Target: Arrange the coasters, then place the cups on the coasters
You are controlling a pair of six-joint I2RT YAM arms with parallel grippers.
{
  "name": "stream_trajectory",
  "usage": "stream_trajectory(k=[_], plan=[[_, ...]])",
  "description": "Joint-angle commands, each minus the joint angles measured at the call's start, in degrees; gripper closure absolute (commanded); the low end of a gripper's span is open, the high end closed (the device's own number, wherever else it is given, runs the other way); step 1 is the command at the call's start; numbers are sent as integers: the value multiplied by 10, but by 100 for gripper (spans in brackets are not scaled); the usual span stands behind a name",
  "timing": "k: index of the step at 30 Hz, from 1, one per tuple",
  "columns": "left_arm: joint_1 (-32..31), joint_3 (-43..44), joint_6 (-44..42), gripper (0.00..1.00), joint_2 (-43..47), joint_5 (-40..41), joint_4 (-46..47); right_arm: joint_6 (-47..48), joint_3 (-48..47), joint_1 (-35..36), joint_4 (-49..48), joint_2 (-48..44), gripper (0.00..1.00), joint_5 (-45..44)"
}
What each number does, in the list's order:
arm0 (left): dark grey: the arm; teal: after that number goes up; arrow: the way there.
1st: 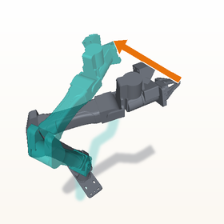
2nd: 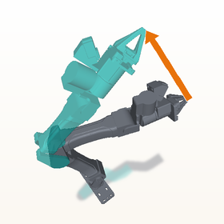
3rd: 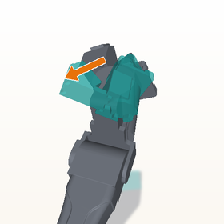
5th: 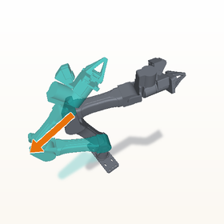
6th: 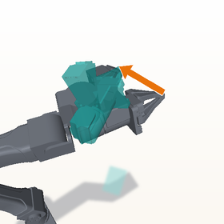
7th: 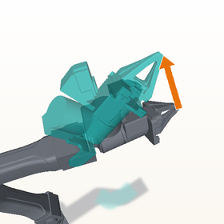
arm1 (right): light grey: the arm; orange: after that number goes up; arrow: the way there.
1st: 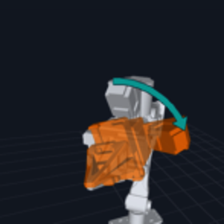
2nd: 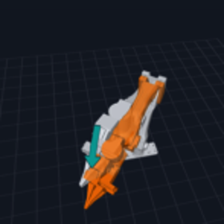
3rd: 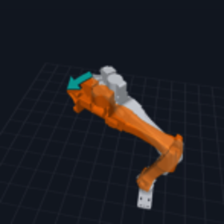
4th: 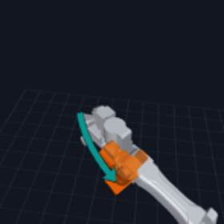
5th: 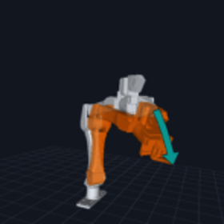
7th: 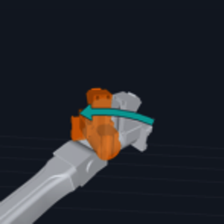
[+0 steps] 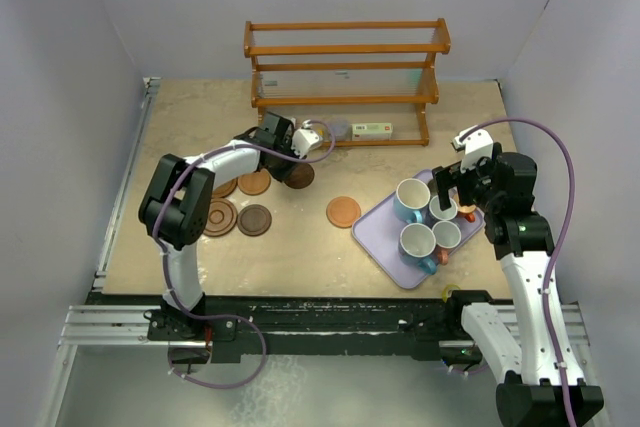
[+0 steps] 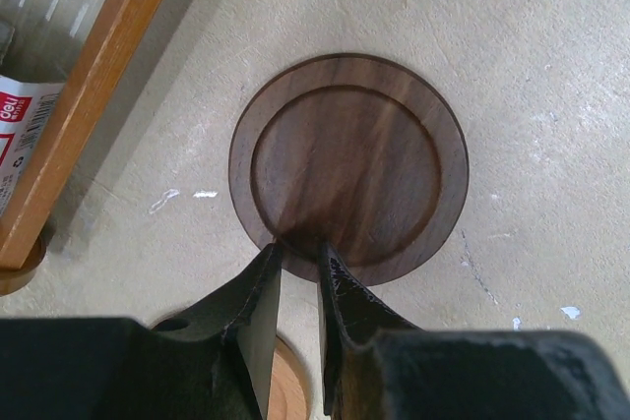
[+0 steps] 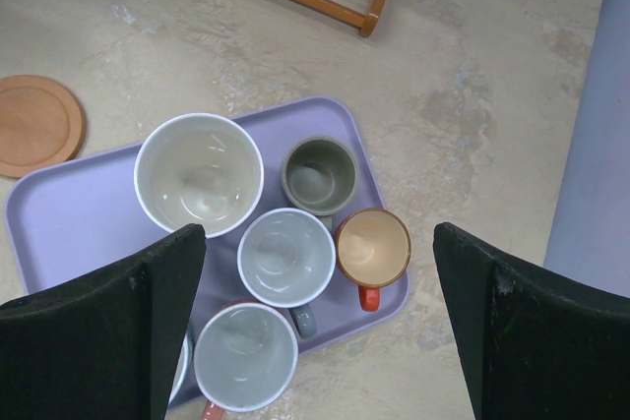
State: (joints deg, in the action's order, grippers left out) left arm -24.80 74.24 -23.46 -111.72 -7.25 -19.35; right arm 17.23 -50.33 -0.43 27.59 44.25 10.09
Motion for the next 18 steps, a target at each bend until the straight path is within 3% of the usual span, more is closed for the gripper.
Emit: stream_trajectory(k=[1, 18], plan=[[13, -27, -27, 82, -6, 26, -71, 6, -9, -3, -6, 1, 0, 11], [13, -46, -40, 82, 11, 19, -103, 6, -9, -3, -5, 2, 0, 12]])
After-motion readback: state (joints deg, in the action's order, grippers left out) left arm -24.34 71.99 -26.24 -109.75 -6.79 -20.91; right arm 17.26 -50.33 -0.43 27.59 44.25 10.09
